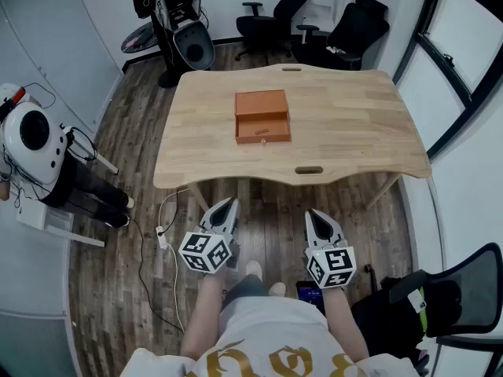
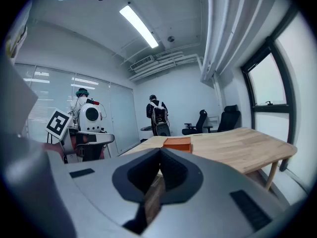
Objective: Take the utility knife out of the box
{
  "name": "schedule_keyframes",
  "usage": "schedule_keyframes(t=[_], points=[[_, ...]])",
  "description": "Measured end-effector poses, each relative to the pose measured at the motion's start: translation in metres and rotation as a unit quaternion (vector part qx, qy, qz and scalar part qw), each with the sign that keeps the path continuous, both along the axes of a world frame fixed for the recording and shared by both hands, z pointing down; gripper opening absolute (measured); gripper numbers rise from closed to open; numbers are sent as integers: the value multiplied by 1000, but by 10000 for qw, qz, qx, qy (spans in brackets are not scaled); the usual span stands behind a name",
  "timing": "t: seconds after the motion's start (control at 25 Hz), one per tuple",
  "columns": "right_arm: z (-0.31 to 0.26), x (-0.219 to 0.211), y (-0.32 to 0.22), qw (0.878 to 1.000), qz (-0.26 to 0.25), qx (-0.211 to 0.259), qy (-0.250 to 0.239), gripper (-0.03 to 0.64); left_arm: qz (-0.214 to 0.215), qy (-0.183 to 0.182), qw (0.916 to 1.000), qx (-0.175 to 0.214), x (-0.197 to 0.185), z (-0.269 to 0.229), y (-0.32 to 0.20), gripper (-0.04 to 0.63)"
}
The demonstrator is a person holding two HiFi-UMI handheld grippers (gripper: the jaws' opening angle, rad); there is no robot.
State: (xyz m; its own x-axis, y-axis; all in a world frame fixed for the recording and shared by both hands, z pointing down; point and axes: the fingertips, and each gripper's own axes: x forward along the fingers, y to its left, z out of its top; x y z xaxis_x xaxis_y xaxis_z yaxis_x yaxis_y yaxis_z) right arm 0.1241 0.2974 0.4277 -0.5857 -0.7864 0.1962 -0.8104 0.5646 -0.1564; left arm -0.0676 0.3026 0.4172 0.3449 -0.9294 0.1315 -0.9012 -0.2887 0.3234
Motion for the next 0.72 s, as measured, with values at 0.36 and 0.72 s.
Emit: schedule_keyframes(t=[0.36, 0.72], points=[[-1, 10, 10, 9995, -43, -155, -263, 11, -111, -500, 9984, 247, 9, -12, 13, 9], [-5, 9, 4, 9918, -212, -508, -1156, 11, 25, -330, 9993, 190, 13, -13, 18, 9]])
